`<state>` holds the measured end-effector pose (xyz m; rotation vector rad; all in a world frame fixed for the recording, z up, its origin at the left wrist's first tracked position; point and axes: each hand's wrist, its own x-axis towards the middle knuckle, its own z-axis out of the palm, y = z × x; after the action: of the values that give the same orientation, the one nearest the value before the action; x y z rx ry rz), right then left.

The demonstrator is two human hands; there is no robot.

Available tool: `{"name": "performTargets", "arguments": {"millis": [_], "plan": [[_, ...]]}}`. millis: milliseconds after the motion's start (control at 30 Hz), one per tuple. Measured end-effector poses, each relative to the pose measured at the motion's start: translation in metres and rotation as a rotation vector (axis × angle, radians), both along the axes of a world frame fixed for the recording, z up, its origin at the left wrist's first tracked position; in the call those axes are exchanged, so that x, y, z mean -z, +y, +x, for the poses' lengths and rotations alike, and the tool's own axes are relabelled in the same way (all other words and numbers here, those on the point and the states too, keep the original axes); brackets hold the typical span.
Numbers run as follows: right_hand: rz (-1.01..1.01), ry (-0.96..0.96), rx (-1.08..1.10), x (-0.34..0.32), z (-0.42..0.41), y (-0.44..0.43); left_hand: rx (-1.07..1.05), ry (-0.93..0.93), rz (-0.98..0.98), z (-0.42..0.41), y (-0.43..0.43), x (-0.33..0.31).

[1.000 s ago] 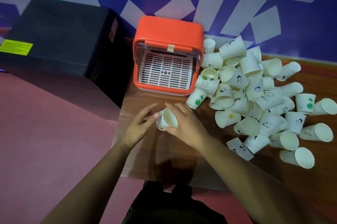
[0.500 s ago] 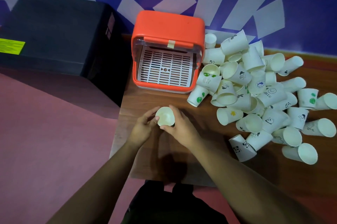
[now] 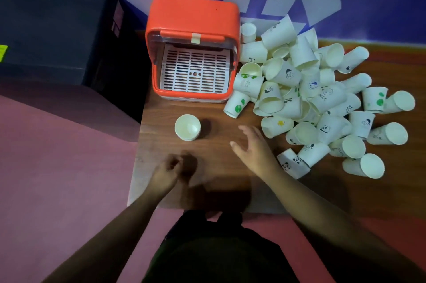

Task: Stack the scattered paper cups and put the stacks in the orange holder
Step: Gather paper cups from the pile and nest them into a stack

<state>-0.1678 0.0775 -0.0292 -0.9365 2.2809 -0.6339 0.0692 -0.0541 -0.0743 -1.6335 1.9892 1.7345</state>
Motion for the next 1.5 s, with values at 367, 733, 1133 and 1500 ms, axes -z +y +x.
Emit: {"name": "performTargets", "arguments": {"millis": [367,733,1133,1500], "plan": [[0.179,0.170,0.602,0.039,-0.046,0.138,0.707,0.144,-0.125,-0.169,0.090,-0.008],[-0.074,-0.398,0.719,0.025,-0.061,0.154,1.109,0.208,-0.402,-0.224,0.129,0.036],[0.198,-0.021,0.676,0.046,-0.132,0.153,0.285,0.302,0.068,-0.184,0.132,-0.002],[-0.067,-0.404,0.718,0.037,-0.102,0.164,0.072,0.450,-0.015,-0.164,0.111,-0.049]]}}
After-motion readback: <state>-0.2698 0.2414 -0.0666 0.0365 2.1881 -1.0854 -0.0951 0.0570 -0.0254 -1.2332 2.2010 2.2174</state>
